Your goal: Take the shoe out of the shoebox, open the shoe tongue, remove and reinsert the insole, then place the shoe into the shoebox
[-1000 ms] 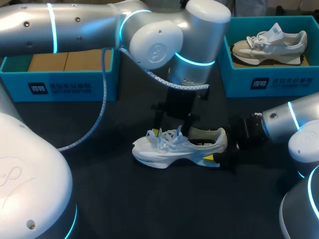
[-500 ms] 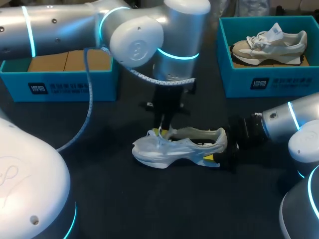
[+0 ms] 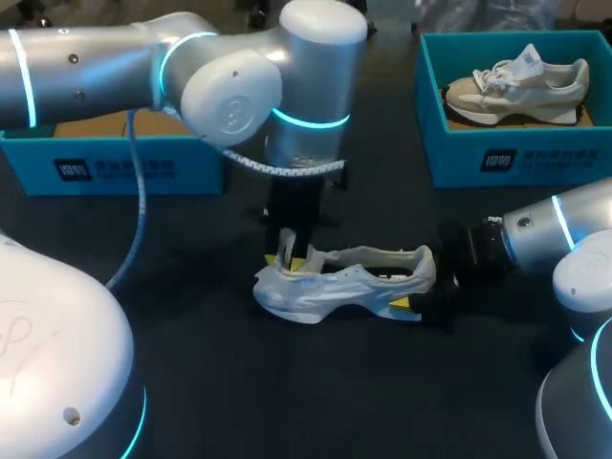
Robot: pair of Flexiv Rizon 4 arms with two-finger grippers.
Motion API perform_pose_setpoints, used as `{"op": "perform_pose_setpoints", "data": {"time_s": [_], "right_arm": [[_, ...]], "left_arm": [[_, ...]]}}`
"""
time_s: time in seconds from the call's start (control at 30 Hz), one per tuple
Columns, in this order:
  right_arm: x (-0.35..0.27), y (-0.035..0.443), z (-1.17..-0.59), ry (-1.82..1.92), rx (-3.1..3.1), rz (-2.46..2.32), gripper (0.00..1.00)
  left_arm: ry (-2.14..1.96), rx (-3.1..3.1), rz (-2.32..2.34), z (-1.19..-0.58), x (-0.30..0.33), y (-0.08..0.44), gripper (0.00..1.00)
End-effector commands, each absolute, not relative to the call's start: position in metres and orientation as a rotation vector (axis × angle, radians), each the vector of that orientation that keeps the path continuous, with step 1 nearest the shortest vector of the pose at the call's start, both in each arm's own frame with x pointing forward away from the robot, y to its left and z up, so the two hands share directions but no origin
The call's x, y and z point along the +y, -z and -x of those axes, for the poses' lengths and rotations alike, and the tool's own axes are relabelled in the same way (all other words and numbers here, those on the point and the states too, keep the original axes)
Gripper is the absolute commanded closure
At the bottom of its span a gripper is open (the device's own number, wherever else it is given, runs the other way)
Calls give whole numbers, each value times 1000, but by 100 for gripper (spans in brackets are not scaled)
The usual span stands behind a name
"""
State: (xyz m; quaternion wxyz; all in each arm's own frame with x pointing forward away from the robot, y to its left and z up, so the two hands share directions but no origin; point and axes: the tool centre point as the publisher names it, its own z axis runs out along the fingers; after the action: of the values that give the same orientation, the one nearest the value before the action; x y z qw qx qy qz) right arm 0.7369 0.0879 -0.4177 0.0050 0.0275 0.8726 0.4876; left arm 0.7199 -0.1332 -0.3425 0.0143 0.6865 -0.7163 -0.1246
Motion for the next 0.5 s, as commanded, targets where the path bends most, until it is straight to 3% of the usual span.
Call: {"op": "perform_pose_setpoints", "data": {"time_s": [0.03, 0.33, 0.5], "right_arm": [[93, 423, -736, -1523, 2732, -88, 100], [93, 423, -736, -1523, 2732, -88, 100], [93, 423, -736, -1523, 2732, -88, 100]], "left_arm": [[362, -2201, -2144, -719, -127, 355, 65], [413, -2145, -2206, -717, -109, 367, 55], [419, -2099, -2243, -719, -102, 373, 42]]}}
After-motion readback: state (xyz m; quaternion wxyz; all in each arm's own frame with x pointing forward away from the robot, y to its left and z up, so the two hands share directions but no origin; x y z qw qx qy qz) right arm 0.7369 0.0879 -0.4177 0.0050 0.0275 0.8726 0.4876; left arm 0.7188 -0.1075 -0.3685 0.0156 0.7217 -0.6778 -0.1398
